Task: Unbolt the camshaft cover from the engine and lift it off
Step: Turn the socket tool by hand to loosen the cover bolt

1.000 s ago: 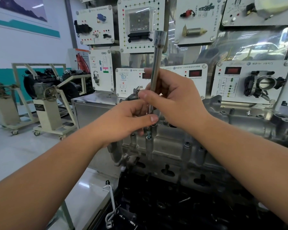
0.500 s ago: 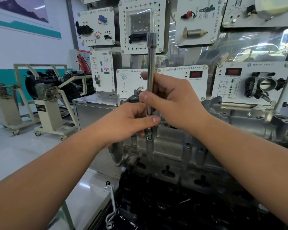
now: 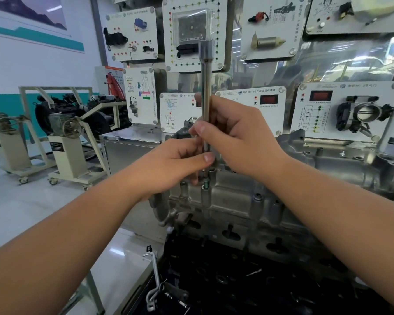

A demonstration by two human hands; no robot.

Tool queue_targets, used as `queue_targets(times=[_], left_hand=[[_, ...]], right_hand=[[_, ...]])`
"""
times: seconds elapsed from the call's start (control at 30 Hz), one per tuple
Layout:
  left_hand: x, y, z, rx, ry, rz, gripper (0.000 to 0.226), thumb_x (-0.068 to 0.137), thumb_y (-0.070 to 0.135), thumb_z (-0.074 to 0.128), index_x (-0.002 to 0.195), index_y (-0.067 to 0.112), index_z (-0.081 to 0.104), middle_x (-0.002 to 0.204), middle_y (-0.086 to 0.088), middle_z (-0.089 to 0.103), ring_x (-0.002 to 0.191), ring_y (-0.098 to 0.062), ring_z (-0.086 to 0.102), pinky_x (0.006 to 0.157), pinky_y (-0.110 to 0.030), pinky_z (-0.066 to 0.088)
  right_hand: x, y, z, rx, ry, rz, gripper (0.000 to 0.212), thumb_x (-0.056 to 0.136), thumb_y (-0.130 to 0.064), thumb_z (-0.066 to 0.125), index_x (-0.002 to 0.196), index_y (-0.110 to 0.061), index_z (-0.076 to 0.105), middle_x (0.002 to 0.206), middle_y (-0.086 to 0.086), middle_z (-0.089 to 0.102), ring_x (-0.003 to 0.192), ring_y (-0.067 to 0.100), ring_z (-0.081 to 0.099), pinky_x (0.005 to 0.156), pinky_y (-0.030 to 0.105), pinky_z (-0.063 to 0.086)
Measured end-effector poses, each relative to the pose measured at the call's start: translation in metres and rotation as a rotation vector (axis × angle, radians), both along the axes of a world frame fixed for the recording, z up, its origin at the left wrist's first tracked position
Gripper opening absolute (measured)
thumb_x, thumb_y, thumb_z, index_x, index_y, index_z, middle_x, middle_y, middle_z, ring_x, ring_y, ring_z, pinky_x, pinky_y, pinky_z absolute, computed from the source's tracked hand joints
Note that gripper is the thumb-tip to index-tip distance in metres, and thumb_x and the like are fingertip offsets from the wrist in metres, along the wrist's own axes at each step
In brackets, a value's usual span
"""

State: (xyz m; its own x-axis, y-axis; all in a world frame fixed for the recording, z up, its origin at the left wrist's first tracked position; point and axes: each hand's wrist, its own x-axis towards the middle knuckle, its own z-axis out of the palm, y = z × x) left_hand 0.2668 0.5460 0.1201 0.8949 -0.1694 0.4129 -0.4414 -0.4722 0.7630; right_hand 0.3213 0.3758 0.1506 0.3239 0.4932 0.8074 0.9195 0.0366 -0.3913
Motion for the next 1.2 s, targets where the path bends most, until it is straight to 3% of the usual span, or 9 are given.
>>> queue_targets(times=[0.17, 0.3, 0.47, 0.63, 0.77, 0.87, 0.97, 1.1, 1.2], left_hand=[[-0.0050, 0.0021, 0.0016, 0.037, -0.033, 0.005, 0.041, 0.094, 0.042, 0.065, 0.089, 0.002, 0.063, 0.067, 0.008, 0.065, 0.064, -0.006, 0.064, 0.061, -0.013, 0.047], [-0.0010, -0.0017, 0.0013, -0.019, -0.060, 0.000, 0.056, 0.087, 0.042, 0.073, 0.108, -0.009, 0.061, 0.080, -0.009, 0.058, 0.069, -0.011, 0.060, 0.067, -0.028, 0.055], [-0.0006, 0.0000, -0.0006, -0.027, -0.044, -0.006, 0.042, 0.092, 0.041, 0.066, 0.099, -0.001, 0.064, 0.072, 0.004, 0.059, 0.066, -0.008, 0.061, 0.066, -0.023, 0.053], [-0.0026, 0.0008, 0.0004, 0.001, -0.050, -0.029, 0.058, 0.087, 0.043, 0.059, 0.107, -0.011, 0.060, 0.071, 0.002, 0.060, 0.064, -0.008, 0.063, 0.063, -0.016, 0.050], [-0.0045, -0.0043, 0.0026, -0.002, -0.040, 0.012, 0.033, 0.090, 0.040, 0.070, 0.097, 0.008, 0.068, 0.071, 0.007, 0.060, 0.067, -0.007, 0.061, 0.066, -0.022, 0.054], [-0.0052, -0.0053, 0.0024, 0.046, -0.026, 0.045, 0.034, 0.087, 0.046, 0.071, 0.094, 0.013, 0.069, 0.074, 0.002, 0.062, 0.069, -0.011, 0.064, 0.073, -0.041, 0.058], [-0.0063, -0.0048, 0.0029, 0.043, -0.032, 0.044, 0.055, 0.086, 0.050, 0.067, 0.098, -0.003, 0.064, 0.080, -0.015, 0.059, 0.069, -0.012, 0.063, 0.073, -0.042, 0.058], [-0.0052, 0.0006, 0.0013, 0.055, -0.028, 0.037, 0.043, 0.093, 0.037, 0.061, 0.093, -0.006, 0.059, 0.068, 0.005, 0.060, 0.065, -0.012, 0.064, 0.069, -0.033, 0.057], [-0.0027, -0.0024, 0.0015, 0.010, -0.061, 0.043, 0.051, 0.088, 0.037, 0.065, 0.098, -0.012, 0.057, 0.076, -0.019, 0.056, 0.066, -0.013, 0.063, 0.065, -0.029, 0.056]], right_hand=[[0.0027, 0.0006, -0.0027, -0.033, -0.012, 0.004, 0.029, 0.097, -0.022, 0.053, 0.124, -0.015, 0.061, 0.097, -0.011, 0.075, 0.095, 0.006, 0.071, 0.086, 0.038, 0.058], [0.0003, 0.0010, -0.0018, 0.017, -0.001, 0.013, 0.033, 0.093, -0.032, 0.063, 0.122, -0.045, 0.055, 0.086, -0.015, 0.072, 0.081, 0.005, 0.069, 0.075, 0.030, 0.057], [0.0013, 0.0019, -0.0021, 0.018, -0.066, -0.087, 0.029, 0.097, -0.027, 0.060, 0.114, -0.004, 0.063, 0.081, 0.004, 0.064, 0.075, 0.019, 0.059, 0.071, 0.041, 0.049], [-0.0011, 0.0010, -0.0009, -0.052, -0.032, -0.089, 0.035, 0.101, -0.028, 0.052, 0.119, 0.001, 0.060, 0.091, 0.009, 0.070, 0.087, 0.026, 0.065, 0.079, 0.045, 0.050], [-0.0021, 0.0004, -0.0008, -0.011, -0.020, -0.048, 0.028, 0.092, -0.036, 0.065, 0.117, -0.022, 0.063, 0.085, -0.003, 0.070, 0.080, 0.016, 0.067, 0.076, 0.042, 0.056], [-0.0030, 0.0005, -0.0002, 0.040, -0.010, -0.034, 0.037, 0.086, -0.039, 0.071, 0.117, -0.045, 0.052, 0.084, -0.003, 0.074, 0.076, 0.015, 0.070, 0.073, 0.041, 0.058], [-0.0051, 0.0016, -0.0002, 0.025, 0.008, -0.007, 0.027, 0.090, -0.038, 0.064, 0.112, -0.048, 0.052, 0.089, -0.013, 0.076, 0.082, 0.008, 0.073, 0.080, 0.038, 0.059], [-0.0037, 0.0033, -0.0001, -0.021, 0.011, 0.014, 0.024, 0.098, -0.028, 0.055, 0.113, -0.046, 0.053, 0.095, -0.018, 0.075, 0.093, 0.003, 0.072, 0.087, 0.035, 0.057], [-0.0022, 0.0024, 0.0002, -0.013, 0.019, 0.030, 0.024, 0.097, -0.028, 0.056, 0.118, -0.040, 0.056, 0.093, -0.015, 0.075, 0.094, 0.004, 0.072, 0.090, 0.038, 0.058]])
